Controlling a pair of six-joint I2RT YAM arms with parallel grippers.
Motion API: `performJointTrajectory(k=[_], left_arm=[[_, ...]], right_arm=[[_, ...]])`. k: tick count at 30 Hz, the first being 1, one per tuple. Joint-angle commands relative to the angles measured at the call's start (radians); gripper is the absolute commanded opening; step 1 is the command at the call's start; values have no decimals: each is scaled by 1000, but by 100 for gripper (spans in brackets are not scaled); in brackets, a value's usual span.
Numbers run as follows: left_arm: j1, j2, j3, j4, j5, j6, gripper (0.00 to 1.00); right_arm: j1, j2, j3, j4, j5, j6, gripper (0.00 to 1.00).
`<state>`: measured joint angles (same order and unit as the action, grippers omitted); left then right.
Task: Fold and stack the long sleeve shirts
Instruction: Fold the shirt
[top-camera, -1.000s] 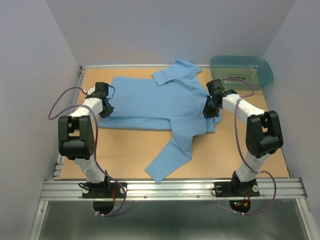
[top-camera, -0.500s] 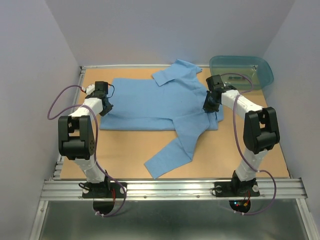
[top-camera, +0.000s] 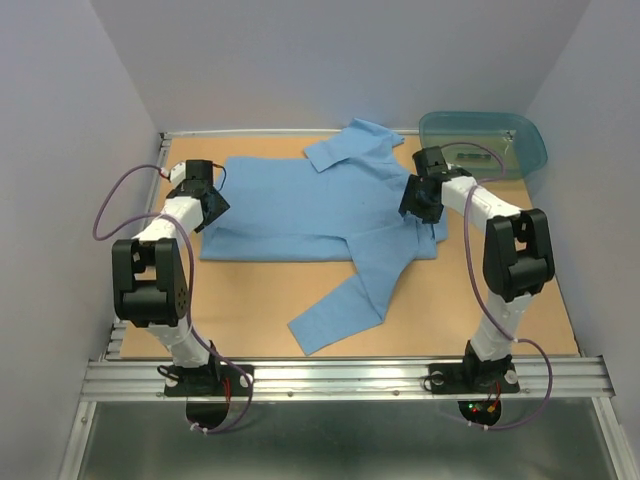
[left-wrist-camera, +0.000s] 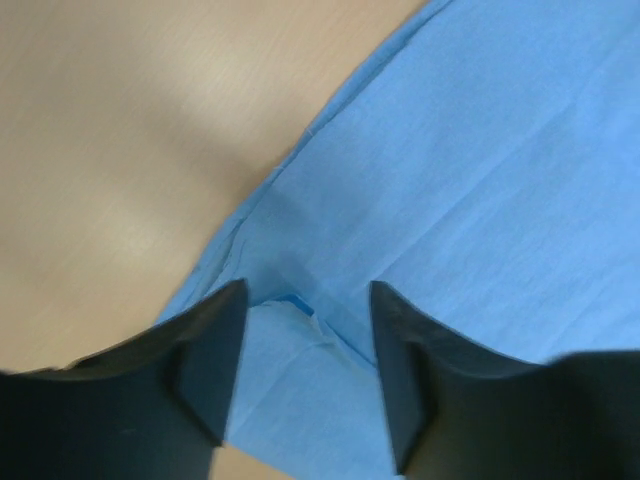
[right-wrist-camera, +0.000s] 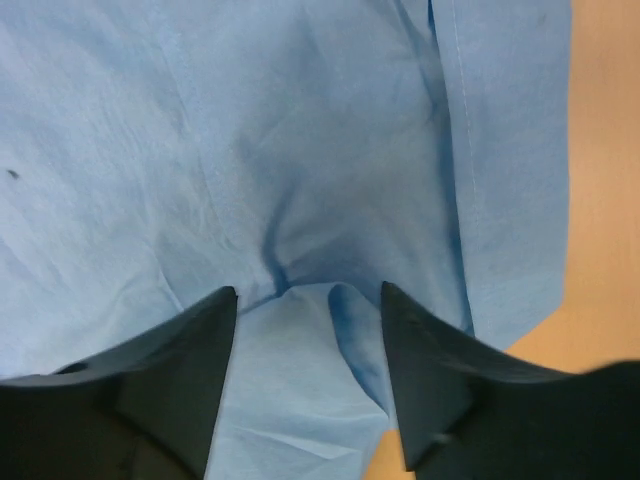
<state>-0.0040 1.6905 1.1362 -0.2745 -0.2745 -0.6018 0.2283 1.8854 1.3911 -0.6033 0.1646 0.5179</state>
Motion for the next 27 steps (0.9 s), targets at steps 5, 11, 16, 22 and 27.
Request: performJointTrajectory(k=[5, 11, 16, 22, 27], left_arm=[[7, -247, -90, -71, 76, -18, 93], [-56, -194, -58, -133, 81, -133, 86], [-67, -75, 16, -195, 63, -197, 76], [-71, 35, 105, -239, 58, -225, 66], [-71, 67, 125, -252, 40, -243, 58]], right_arm=[[-6, -211, -1, 46, -14, -147, 81], [-4, -350, -148, 45, -23, -176, 83], [-1, -448, -239, 43, -53, -193, 89], [0, -523, -316, 40, -88, -190, 93], [2, -555, -345, 42, -103, -188, 94]])
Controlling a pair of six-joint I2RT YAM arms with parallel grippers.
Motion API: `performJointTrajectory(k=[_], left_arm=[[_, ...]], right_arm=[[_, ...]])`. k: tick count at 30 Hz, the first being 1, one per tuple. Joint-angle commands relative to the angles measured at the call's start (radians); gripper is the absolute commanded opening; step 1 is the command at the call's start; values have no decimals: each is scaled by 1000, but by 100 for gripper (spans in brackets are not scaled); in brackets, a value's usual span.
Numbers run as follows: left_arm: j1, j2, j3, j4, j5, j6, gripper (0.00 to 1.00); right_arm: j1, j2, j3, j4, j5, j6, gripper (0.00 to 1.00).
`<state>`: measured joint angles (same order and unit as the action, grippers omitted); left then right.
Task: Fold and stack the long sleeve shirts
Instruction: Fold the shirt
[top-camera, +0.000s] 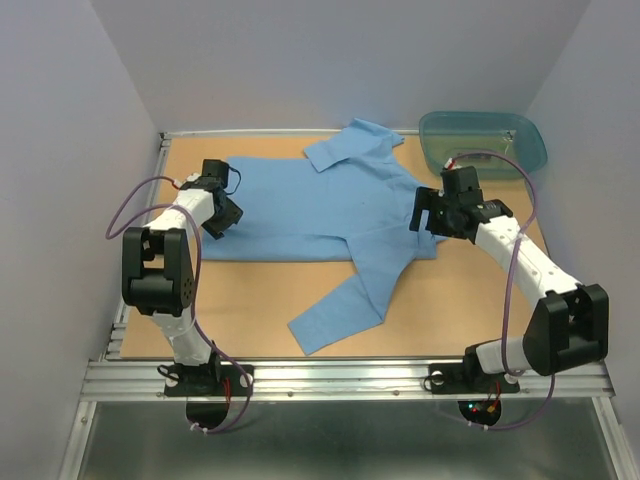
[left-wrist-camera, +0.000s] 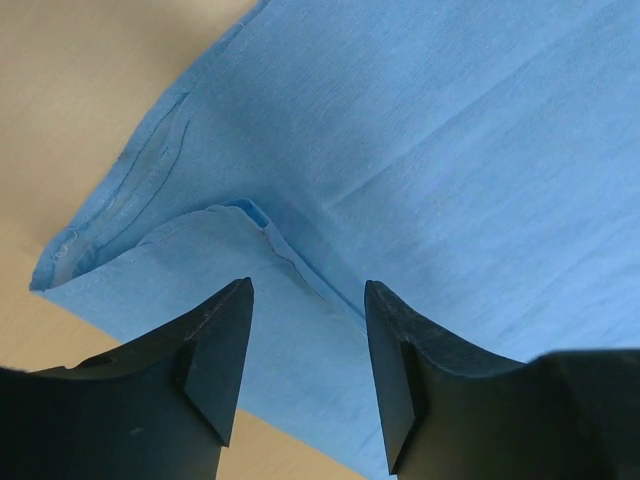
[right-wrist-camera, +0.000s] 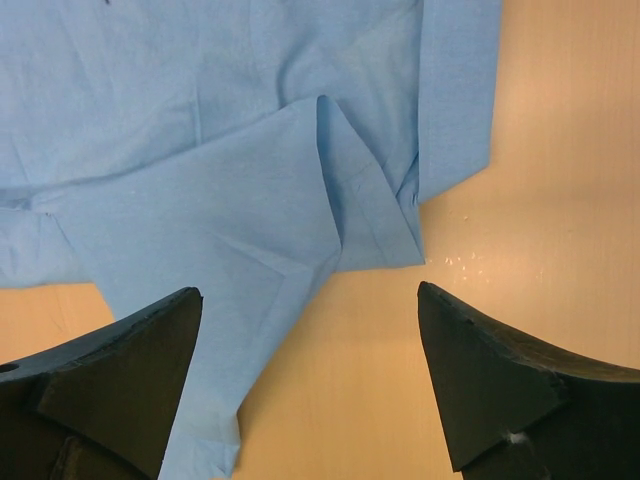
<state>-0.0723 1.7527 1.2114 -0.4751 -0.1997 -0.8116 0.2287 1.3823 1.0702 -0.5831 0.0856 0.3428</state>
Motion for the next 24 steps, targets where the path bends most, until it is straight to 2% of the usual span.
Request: performJointTrajectory(k=[1, 12, 19, 24], left_arm=[[-3, 17, 60, -54, -33, -37, 54], [-17, 54, 59, -88, -29, -41, 44], [-18, 71, 76, -88, -64, -52, 24], [-20, 82, 111, -92, -69, -57, 20]], right_arm=[[1, -55, -26, 20, -24, -11, 94], [0, -74, -52, 23, -20, -7, 94], [1, -77, -64, 23, -10, -8, 94], [1, -75, -73, 23, -15, -7, 94]])
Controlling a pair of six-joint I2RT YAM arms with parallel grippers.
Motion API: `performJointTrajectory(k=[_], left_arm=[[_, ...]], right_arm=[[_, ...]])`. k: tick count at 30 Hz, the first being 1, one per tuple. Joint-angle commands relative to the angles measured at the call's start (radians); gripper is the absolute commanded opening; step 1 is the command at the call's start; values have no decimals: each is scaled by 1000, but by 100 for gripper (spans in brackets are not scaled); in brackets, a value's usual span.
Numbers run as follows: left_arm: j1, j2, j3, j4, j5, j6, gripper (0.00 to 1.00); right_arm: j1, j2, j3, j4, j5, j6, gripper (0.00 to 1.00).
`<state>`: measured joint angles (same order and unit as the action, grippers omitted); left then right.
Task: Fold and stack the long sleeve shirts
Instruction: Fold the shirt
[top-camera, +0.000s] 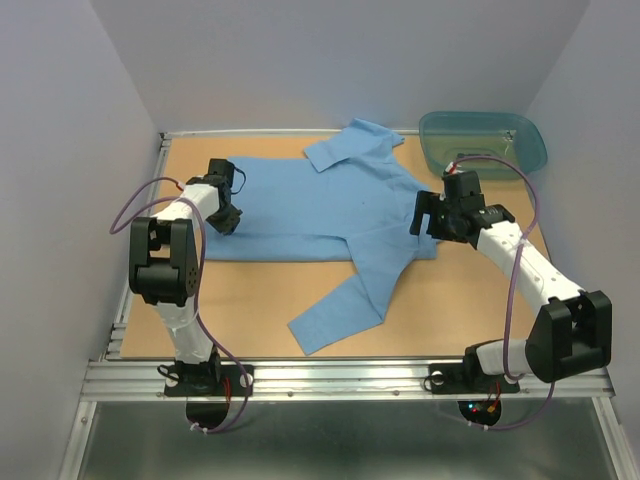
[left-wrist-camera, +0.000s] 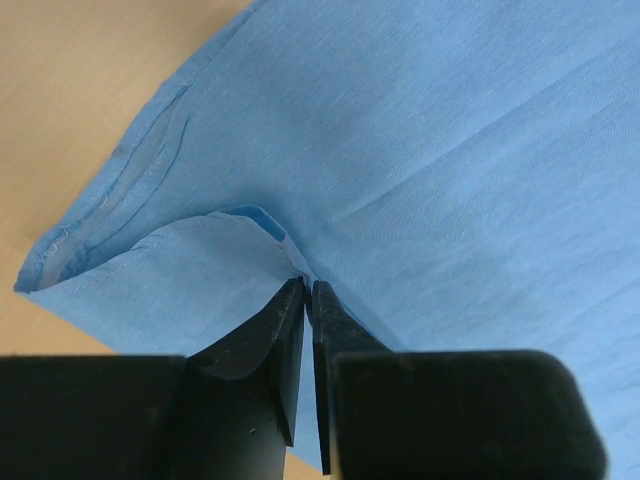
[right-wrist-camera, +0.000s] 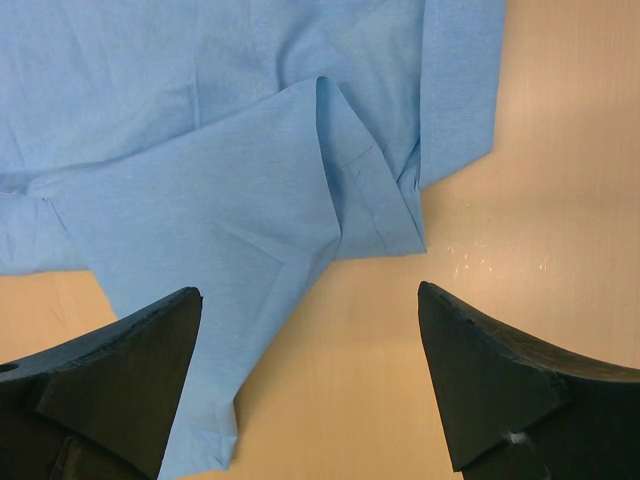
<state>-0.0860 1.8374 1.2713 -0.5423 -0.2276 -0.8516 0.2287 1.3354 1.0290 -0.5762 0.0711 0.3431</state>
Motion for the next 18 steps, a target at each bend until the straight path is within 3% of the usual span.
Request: performJointTrajectory(k=[1, 10, 18], left_arm=[[-6, -3, 53, -24, -41, -18, 19], [-6, 5, 77, -15, -42, -27, 18], [-6, 6, 59, 5, -35, -17, 18]], right_arm=[[1, -24, -33, 16, -2, -7, 94], [1, 11, -35, 24, -8, 31, 93], [0, 146, 58, 47, 72, 142, 76]])
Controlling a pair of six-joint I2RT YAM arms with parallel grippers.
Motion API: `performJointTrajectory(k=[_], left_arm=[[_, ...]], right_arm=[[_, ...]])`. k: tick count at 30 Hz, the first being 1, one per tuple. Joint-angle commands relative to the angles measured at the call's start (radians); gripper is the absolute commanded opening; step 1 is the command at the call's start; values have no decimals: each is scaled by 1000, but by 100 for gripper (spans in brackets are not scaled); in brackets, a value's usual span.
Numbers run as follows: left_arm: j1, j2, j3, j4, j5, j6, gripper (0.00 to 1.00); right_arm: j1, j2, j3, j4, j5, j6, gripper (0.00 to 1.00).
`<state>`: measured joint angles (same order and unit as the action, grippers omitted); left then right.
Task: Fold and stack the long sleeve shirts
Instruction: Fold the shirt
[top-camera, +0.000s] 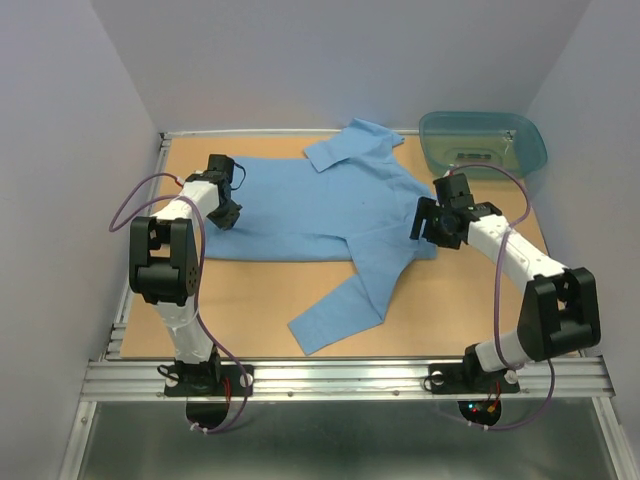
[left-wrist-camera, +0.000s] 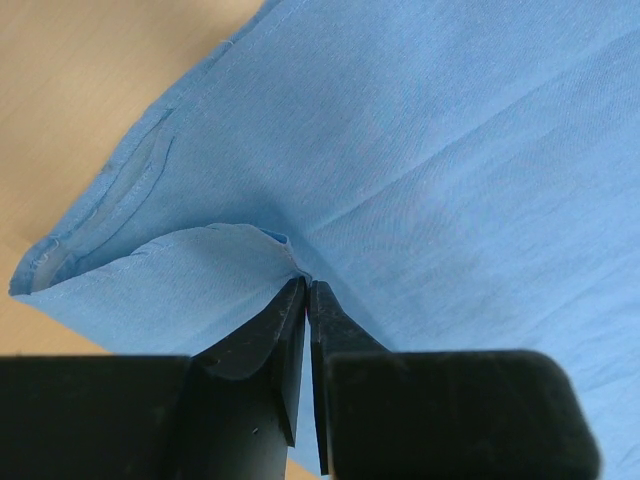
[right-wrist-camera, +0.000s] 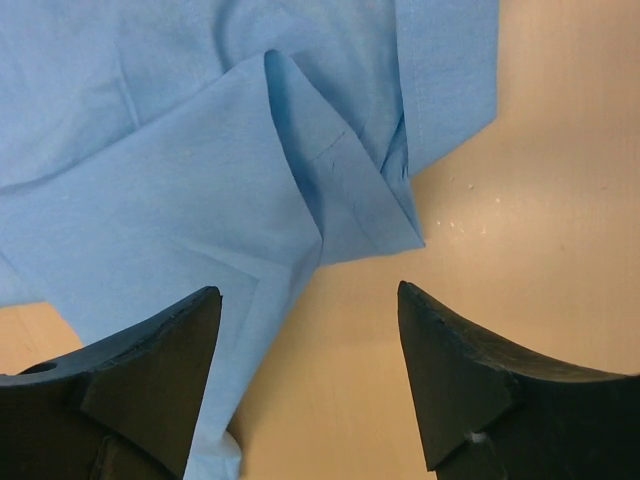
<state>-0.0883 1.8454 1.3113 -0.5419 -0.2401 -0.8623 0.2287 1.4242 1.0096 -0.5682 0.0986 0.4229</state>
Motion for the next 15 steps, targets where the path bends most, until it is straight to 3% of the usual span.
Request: performJointTrajectory(k=[1, 10, 15], left_arm=[[-4, -2, 16, 8, -21, -4, 18], [-4, 2, 5, 26, -10, 12, 18], [-2, 2, -1, 34, -11, 22, 18]], right_arm=[[1, 70, 87, 50, 33, 74, 74], [-2, 205, 141, 183, 12, 138, 45], [-3, 280, 170, 214, 36, 163, 39]])
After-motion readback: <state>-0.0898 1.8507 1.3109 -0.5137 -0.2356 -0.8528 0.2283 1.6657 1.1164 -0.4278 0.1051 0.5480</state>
